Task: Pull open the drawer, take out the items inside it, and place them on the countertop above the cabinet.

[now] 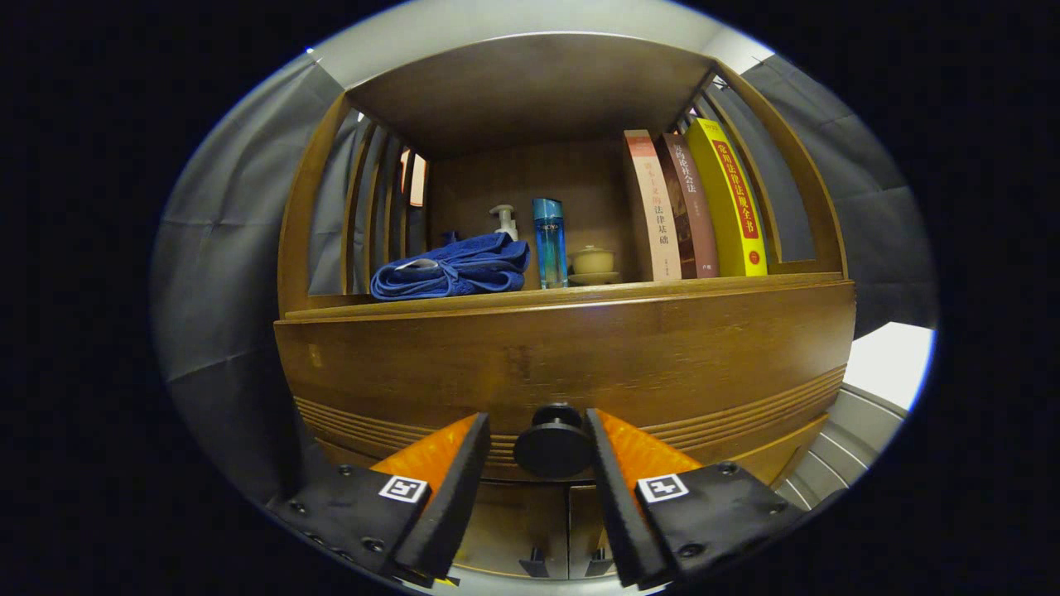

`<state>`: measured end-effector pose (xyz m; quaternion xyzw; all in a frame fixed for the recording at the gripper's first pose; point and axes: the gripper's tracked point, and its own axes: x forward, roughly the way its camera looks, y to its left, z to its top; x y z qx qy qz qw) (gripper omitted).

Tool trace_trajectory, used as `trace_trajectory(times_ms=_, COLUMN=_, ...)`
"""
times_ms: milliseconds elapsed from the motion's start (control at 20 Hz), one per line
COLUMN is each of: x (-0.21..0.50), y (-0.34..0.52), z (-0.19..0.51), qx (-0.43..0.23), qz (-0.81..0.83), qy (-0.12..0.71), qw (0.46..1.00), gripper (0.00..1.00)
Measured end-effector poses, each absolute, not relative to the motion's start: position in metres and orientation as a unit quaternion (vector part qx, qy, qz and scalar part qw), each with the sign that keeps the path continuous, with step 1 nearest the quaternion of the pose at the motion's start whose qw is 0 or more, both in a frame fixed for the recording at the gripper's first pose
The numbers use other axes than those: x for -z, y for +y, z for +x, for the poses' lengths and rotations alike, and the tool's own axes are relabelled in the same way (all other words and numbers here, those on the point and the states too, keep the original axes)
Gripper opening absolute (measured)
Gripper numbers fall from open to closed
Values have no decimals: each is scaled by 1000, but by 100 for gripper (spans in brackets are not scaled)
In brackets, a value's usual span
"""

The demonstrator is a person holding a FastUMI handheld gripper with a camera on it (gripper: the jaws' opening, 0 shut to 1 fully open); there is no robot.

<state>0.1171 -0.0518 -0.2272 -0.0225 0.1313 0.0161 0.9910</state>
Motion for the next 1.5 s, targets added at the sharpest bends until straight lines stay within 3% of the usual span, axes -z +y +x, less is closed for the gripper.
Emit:
trace_trajectory(times_ms=300, x=224, y=-54, z=121, qx=-14, qz=-20, qy=127, qw=992, gripper=51)
trace_trajectory(times_ms=850, x=207, y=-54, z=101, qx=4, qz=-19, qy=101, qw=995, gripper=44)
trace_trajectory(times_ms=1500, x=194, y=-52, z=36, qx=20, qz=-6, qy=110, qw=994, gripper=44)
